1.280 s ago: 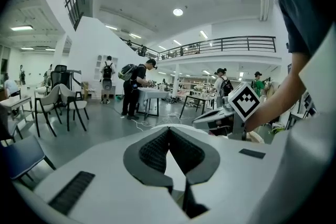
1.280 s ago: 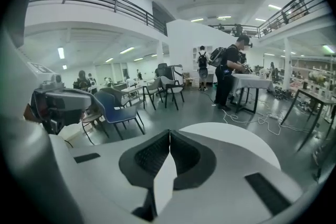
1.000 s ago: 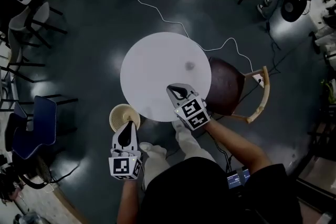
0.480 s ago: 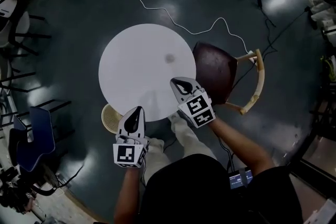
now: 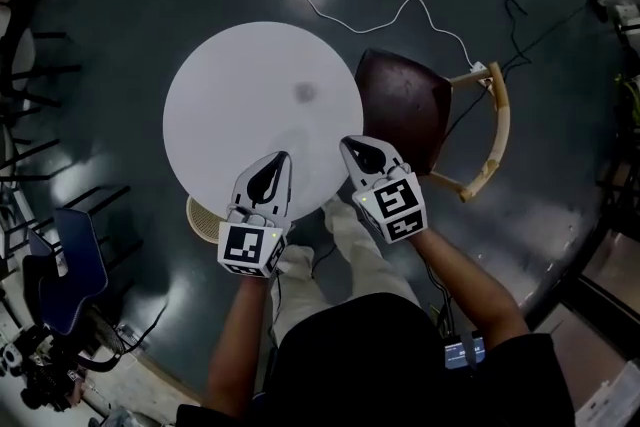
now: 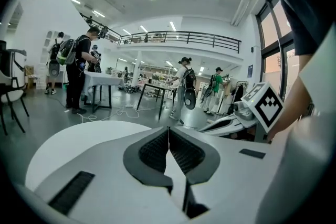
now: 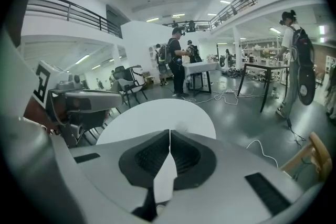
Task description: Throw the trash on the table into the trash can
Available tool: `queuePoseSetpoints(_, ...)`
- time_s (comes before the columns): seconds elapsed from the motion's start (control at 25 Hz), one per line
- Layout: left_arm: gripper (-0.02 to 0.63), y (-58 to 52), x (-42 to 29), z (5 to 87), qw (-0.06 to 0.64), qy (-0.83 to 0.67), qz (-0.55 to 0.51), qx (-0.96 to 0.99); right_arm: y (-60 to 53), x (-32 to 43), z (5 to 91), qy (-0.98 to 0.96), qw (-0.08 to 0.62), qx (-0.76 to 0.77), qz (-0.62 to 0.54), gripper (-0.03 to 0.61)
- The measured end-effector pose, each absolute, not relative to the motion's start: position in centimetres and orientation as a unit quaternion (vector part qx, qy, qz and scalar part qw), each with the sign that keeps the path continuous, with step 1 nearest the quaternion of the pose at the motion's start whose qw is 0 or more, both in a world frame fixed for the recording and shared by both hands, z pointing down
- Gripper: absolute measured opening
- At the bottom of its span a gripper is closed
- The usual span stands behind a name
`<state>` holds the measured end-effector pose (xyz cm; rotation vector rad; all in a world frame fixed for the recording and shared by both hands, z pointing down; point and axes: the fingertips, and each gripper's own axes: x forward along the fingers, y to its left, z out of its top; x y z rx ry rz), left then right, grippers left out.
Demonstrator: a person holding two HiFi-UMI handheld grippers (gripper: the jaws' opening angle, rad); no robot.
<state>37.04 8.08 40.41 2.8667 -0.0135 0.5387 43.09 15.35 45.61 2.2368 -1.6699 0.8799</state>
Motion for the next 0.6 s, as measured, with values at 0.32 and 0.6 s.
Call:
queuePoseSetpoints(0.32, 0.017, 7.0, 42.1, 45.8, 0.119, 0.019, 0.215, 0.969, 17.0, 43.9, 48.2, -0.538, 0.089, 0.777, 0.315, 0.018)
queuePoseSetpoints(0.6, 0.125, 6.4, 45.8, 51.2, 0.119, 0.025, 0.264, 0.957, 17.6, 45.1, 51.0, -0.513, 0.067, 0.791, 0.327, 0.018)
